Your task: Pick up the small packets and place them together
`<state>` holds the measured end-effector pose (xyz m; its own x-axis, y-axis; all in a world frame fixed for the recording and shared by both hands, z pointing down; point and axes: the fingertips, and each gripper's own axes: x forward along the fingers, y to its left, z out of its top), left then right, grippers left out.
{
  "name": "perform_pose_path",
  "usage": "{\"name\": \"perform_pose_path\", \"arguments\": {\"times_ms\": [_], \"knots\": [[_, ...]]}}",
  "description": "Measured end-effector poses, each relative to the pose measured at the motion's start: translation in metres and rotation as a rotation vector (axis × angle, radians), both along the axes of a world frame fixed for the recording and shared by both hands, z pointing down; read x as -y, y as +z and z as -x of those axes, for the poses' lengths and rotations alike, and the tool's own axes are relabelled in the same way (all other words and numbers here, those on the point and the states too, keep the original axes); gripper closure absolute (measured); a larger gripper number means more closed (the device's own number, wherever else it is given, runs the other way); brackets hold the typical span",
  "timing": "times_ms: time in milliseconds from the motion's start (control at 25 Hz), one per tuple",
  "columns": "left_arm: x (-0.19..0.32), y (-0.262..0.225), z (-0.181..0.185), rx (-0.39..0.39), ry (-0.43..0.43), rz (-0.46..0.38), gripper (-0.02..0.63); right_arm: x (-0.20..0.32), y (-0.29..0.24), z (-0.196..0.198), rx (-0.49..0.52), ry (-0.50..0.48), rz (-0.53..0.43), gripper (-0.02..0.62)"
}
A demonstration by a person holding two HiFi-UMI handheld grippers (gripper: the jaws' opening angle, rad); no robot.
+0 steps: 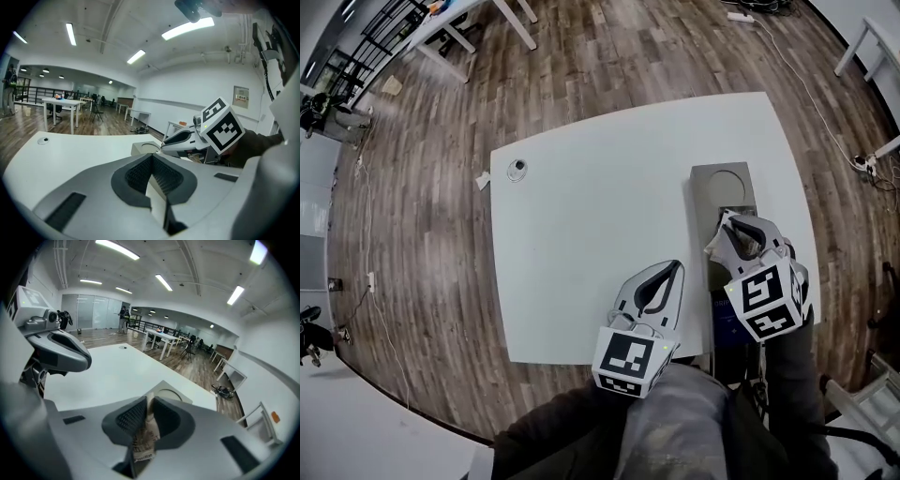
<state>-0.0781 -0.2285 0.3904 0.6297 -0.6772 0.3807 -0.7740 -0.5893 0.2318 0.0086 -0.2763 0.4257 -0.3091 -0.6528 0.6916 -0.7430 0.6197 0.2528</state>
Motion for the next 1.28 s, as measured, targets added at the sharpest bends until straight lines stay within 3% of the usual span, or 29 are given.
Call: {"name": "perform_pose_path", "arguments": {"times_ms": [320,680,1120,1280], "knots": [[0.008,0.015,0.007,-0.006,-0.003,0.041,0.603,0.009,0.022,0.002,-0.013,0.014,0.046,0.469],[-0.005,0.011,-0.001,0.001,0.023,0.026,0.603,0.005,-0.006,-0.011,0.042,0.083,-0.071,0.468],[-0.060,-0.013,-0.023,0.005,0.077,-0.046,0.603,-0.060,-0.025,-0.036,0.055,0.128,-0.116,0.439],[-0.088,-0.021,-0.037,-0.003,0.108,-0.065,0.603,-0.097,-0.020,-0.048,0.045,0.146,-0.089,0.439]]}}
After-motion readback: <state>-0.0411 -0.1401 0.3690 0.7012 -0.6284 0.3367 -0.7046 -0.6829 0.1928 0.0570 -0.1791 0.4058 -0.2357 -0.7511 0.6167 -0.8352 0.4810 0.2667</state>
